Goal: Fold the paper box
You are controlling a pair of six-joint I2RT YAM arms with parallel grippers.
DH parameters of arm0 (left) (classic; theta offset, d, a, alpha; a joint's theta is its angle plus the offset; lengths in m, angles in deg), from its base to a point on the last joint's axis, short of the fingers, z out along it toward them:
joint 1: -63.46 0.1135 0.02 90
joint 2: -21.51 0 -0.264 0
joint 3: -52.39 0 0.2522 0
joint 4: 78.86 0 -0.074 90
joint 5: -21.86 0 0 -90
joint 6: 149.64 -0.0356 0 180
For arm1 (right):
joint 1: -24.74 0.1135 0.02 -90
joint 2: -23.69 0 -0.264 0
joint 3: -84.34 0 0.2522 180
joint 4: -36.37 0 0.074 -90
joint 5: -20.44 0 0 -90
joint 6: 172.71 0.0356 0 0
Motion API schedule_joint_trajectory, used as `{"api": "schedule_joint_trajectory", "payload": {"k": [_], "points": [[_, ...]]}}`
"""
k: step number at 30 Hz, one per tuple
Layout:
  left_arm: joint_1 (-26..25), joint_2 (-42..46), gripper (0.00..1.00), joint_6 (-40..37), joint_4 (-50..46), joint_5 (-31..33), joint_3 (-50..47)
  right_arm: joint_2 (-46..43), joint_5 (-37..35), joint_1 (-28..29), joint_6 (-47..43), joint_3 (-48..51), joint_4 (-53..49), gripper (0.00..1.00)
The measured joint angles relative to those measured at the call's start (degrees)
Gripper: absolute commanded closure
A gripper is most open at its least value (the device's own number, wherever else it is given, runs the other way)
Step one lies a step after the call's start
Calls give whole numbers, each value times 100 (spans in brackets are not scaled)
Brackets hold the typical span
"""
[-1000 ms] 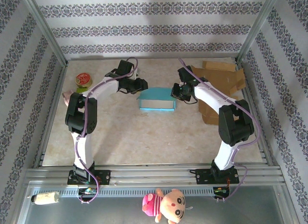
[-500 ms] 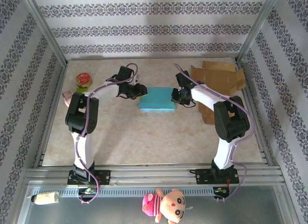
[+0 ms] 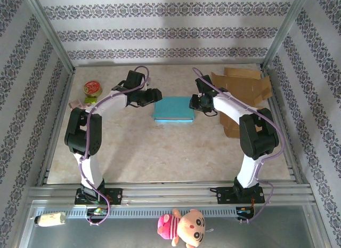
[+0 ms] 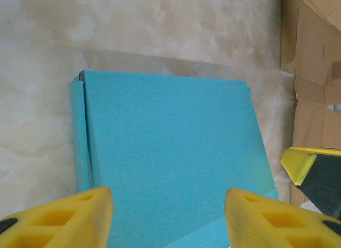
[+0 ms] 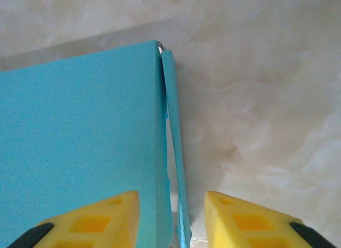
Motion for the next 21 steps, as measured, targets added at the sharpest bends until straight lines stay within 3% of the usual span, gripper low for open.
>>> {"api": "schedule_joint_trajectory", "payload": {"k": [7,13,17,21], "points": [[0,-87,43,-116,-142,-44,-216,293,4,151,-101,-118,-20,61],[-2,-177,62,28,35,-389,-575,459,66,186,-116,-118,-31,75],[0,-236,74,146,221,-525,-597,459,63,188,-118,-118,-31,76],[0,-319,76,216,343,-542,-597,459,44,175,-116,-116,-24,76]]}}
